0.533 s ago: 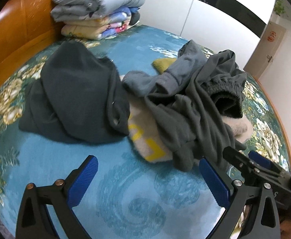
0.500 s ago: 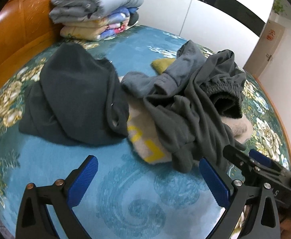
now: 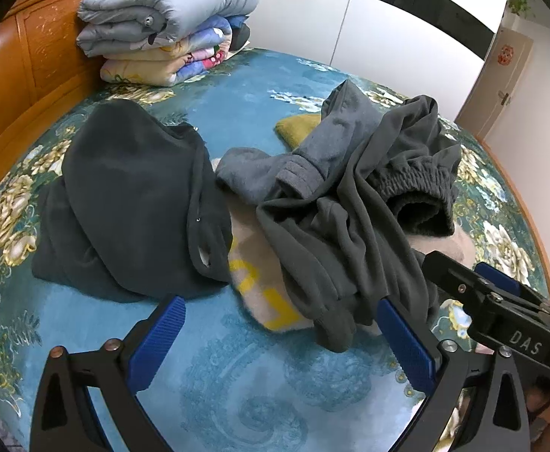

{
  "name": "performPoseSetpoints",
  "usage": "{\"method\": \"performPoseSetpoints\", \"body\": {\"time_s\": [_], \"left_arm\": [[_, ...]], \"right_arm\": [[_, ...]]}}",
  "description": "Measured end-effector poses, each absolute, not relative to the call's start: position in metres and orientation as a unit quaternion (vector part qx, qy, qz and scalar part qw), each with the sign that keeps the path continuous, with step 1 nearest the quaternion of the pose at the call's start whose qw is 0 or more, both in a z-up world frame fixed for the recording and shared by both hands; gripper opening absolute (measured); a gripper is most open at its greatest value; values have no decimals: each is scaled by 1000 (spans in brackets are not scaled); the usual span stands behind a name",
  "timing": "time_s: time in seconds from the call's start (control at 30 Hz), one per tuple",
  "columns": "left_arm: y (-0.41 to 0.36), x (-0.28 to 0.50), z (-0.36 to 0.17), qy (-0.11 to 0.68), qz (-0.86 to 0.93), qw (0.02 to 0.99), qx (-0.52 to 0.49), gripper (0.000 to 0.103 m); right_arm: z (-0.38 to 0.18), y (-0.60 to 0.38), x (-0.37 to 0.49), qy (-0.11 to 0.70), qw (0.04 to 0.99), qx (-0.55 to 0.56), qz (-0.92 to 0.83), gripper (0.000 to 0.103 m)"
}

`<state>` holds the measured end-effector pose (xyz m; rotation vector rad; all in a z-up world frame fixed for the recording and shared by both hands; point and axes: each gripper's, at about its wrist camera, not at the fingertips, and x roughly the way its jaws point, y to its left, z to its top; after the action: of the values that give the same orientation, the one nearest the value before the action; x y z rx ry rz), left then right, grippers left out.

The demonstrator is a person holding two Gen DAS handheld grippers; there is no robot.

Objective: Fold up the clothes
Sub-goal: 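Reach the right gripper into the clothes pile and grasp the grey sweatpants cuff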

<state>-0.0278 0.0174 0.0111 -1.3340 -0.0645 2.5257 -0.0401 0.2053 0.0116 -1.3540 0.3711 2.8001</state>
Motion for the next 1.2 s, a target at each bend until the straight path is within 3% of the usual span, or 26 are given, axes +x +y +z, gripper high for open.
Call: {"method": "performPoseSetpoints", "body": {"time_s": [0.23, 0.5, 0.73, 0.8, 0.87, 0.93, 1.0, 1.1, 1.2], "left_arm": [[-9, -16, -1, -57, 868, 133, -474, 103], [-54, 18, -1, -110, 873, 121, -460, 103], [-83, 41, -1, -113, 879, 96, -453, 103], [-87, 47, 0, -111, 878, 93, -457, 103], [-91, 52, 2, -110, 878, 90, -458, 103], [-96, 56, 2, -117, 877, 85, -459, 103], [-100, 60, 2, -128, 875, 83, -459, 103], [-103, 68, 4, -137, 873, 85, -460, 103], [-105, 76, 7, -137, 874, 86, -458, 103]], "right_arm": [[15, 207, -55, 111, 7, -430, 896, 103], [39, 199, -117, 45, 41, -413, 909, 103], [11, 229, -153, 64, 113, -459, 879, 103], [7, 243, -157, 106, 109, -471, 869, 103], [5, 257, -158, 165, 89, -478, 858, 96], [10, 263, -155, 207, 53, -476, 853, 66], [14, 265, -150, 223, 31, -481, 847, 50], [26, 270, -142, 241, 7, -484, 842, 38], [45, 272, -121, 252, -20, -473, 844, 35]]}}
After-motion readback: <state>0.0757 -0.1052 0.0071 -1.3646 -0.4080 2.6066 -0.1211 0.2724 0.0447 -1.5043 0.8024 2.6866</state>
